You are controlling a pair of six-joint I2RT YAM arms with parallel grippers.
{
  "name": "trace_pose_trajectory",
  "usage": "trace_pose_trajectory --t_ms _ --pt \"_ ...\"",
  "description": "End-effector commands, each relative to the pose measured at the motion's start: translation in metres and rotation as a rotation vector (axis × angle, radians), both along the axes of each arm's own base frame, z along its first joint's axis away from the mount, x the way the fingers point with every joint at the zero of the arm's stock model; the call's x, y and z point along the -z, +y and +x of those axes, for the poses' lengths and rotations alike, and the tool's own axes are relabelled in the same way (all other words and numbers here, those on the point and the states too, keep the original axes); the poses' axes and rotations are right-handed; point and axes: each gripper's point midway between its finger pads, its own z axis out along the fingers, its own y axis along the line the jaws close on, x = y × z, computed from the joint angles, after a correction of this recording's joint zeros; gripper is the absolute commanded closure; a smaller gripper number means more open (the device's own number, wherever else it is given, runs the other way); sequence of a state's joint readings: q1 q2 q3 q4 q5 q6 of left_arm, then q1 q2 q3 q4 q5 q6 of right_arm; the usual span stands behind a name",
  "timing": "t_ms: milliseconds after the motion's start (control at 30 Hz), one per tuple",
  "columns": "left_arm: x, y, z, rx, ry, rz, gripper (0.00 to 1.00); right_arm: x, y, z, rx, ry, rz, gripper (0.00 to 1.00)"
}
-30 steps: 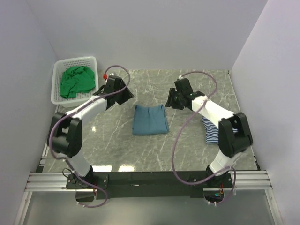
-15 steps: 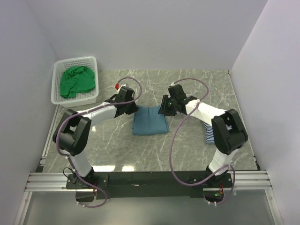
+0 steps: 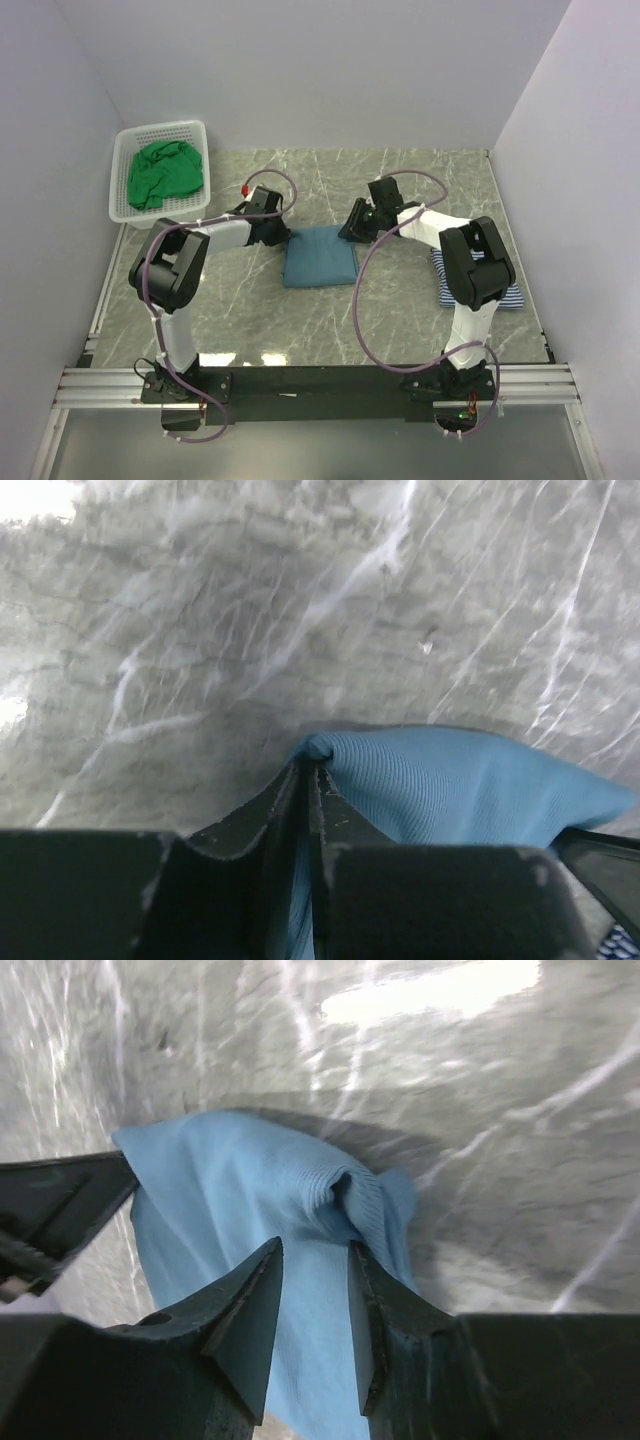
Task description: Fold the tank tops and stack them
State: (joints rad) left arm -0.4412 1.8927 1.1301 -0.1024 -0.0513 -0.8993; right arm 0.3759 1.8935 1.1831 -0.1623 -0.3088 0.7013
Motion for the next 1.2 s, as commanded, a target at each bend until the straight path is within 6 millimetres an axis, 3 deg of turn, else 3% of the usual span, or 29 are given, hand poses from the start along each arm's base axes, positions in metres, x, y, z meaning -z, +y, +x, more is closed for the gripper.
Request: trace_pose_trajectory --t_ms 0,200,367,533,600,700,800,867,900,1000,1067,1133,1167 --pt "0.006 0.005 0.005 -0.037 0.019 0.008 0.85 0.01 -0.01 0.002 0.039 0.029 0.043 0.61" --pt "0.012 0.011 0.001 -0.047 0.034 0.018 0.86 0.019 -0.021 -0.002 0.059 0.046 0.043 0.61" --pt "-0.001 0.013 0.007 -0.045 0.011 0.015 0.88 0.009 -0.021 0.0 0.044 0.025 0.058 0.6" --pt "-0.035 0.021 0.015 -0.039 -0.043 0.006 0.87 -0.033 -0.026 0.004 0.032 -0.079 0.091 0.53" --pt "-0.059 0.023 0.021 -0.024 -0.088 -0.015 0.79 -0.059 -0.029 0.004 0.022 -0.138 0.1 0.49" --pt "-0.085 0.023 0.024 -0.008 -0.122 -0.015 0.68 -0.082 -0.038 0.002 0.026 -0.186 0.063 0.45" --pt "-0.108 0.023 0.019 0.0 -0.156 -0.038 0.62 -0.086 -0.049 -0.008 0.018 -0.195 -0.006 0.43" --pt "-0.109 0.019 0.008 0.016 -0.165 -0.058 0.59 -0.082 -0.055 -0.017 -0.004 -0.198 -0.036 0.39" --pt "-0.12 0.016 0.003 0.021 -0.191 -0.075 0.58 -0.077 -0.057 -0.025 -0.011 -0.191 -0.042 0.39" --pt "-0.113 -0.002 -0.02 0.074 -0.181 -0.091 0.57 -0.069 -0.057 -0.038 -0.051 -0.206 -0.039 0.36" --pt "-0.098 -0.013 -0.035 0.102 -0.146 -0.08 0.57 -0.064 -0.057 -0.041 -0.066 -0.207 -0.047 0.35" --pt "-0.077 -0.011 -0.047 0.077 -0.097 0.0 0.53 -0.055 -0.058 -0.043 -0.083 -0.19 -0.075 0.35" --pt "-0.07 -0.004 -0.049 0.049 -0.103 0.047 0.46 -0.05 -0.057 -0.048 -0.092 -0.179 -0.087 0.35"
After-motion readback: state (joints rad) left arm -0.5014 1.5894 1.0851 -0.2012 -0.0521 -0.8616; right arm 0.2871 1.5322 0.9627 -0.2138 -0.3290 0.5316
